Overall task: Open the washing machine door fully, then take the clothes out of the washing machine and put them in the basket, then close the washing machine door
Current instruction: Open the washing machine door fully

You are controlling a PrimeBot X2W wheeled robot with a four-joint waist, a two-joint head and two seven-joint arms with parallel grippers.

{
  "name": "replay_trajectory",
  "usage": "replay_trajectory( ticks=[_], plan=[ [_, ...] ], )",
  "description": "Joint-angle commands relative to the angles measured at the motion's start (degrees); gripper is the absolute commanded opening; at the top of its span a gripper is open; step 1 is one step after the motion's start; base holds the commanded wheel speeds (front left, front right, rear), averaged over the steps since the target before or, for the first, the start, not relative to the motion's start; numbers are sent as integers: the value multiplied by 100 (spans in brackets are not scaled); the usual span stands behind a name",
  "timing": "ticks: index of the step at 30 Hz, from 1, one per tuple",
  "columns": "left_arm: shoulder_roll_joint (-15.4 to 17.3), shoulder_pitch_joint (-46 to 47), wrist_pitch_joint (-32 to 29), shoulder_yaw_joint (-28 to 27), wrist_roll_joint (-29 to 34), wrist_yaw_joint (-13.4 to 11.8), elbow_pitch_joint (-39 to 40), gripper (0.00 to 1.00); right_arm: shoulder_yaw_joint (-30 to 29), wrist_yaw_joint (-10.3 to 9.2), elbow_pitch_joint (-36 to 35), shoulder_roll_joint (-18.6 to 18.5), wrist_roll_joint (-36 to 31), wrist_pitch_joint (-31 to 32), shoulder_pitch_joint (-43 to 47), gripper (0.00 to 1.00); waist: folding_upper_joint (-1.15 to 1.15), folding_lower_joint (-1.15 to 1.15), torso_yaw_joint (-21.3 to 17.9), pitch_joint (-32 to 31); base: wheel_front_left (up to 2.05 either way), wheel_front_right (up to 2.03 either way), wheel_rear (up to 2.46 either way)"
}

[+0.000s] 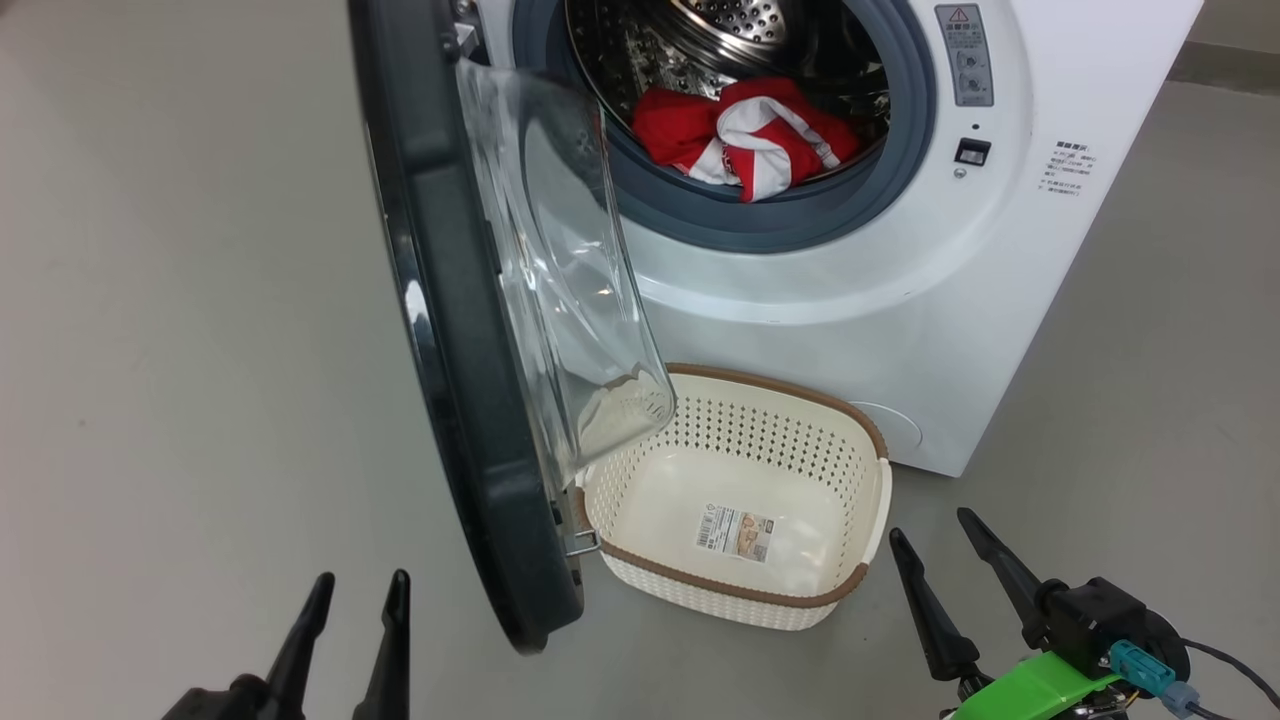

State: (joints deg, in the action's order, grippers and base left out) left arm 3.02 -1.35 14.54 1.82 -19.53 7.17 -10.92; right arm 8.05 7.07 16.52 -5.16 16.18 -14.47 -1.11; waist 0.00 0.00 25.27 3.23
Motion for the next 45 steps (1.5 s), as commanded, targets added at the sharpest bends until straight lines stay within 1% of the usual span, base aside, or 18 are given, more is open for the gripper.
replay_trajectory(
  ticks=[1,2,3,4,7,10,14,16,19,23,24,26,29,32,40,45],
  plan=[
    [74,88,46,-218,45,32,132,100,95,42,-123,-11,-48,-52,-13,100,0,0,-1,-5,0,0,0],
    [74,88,46,-234,52,32,143,100,90,42,-128,-8,-59,-52,-8,100,0,0,-1,-9,0,0,0],
    [69,92,46,-313,107,32,169,47,59,42,-152,1,-65,-52,-1,100,0,0,-1,-16,0,0,0],
    [65,102,46,-355,126,32,193,0,53,42,-159,5,-70,-52,4,100,0,0,-1,-21,0,0,0],
    [45,148,46,-502,153,32,386,0,39,42,-179,15,-86,-52,10,100,0,0,-3,-29,0,0,0],
    [21,233,46,-709,120,32,761,0,39,42,-200,22,-103,-52,10,100,0,0,-5,-30,0,0,0],
    [-1,379,46,-909,183,32,1530,0,56,42,-222,20,-106,-52,15,100,0,0,-18,-33,0,0,0],
    [-8,435,46,-888,168,32,1973,0,49,42,-233,23,-94,-52,15,100,0,0,-30,-33,0,0,0],
    [-11,451,46,-549,61,32,2521,0,42,42,-244,27,-84,-52,17,100,0,0,-51,-36,0,0,0],
    [-12,352,46,343,123,32,2847,0,46,42,-266,31,-105,-52,14,100,0,0,-87,-32,0,0,0],
    [-12,337,46,576,176,32,2859,0,46,42,-270,32,-113,-52,9,100,0,0,-95,-24,0,0,0],
    [-13,300,46,940,81,32,2797,0,23,42,-280,36,-133,-52,-6,100,0,0,-102,-4,0,0,0],
    [-13,275,46,1432,-51,32,2477,0,-9,42,-299,48,-162,-52,-26,100,0,0,-113,35,0,0,0],
    [-13,305,46,1722,-227,32,2066,0,-16,42,-302,58,-185,-52,-49,100,0,0,-128,70,0,0,0],
    [-13,512,46,1766,-709,32,1281,0,-26,42,-311,87,-213,-52,-91,100,0,0,-150,111,0,0,0],
    [-5,674,46,1786,-856,32,879,0,-39,42,-330,98,-219,-52,-97,100,0,0,-146,118,0,0,0]
  ],
)
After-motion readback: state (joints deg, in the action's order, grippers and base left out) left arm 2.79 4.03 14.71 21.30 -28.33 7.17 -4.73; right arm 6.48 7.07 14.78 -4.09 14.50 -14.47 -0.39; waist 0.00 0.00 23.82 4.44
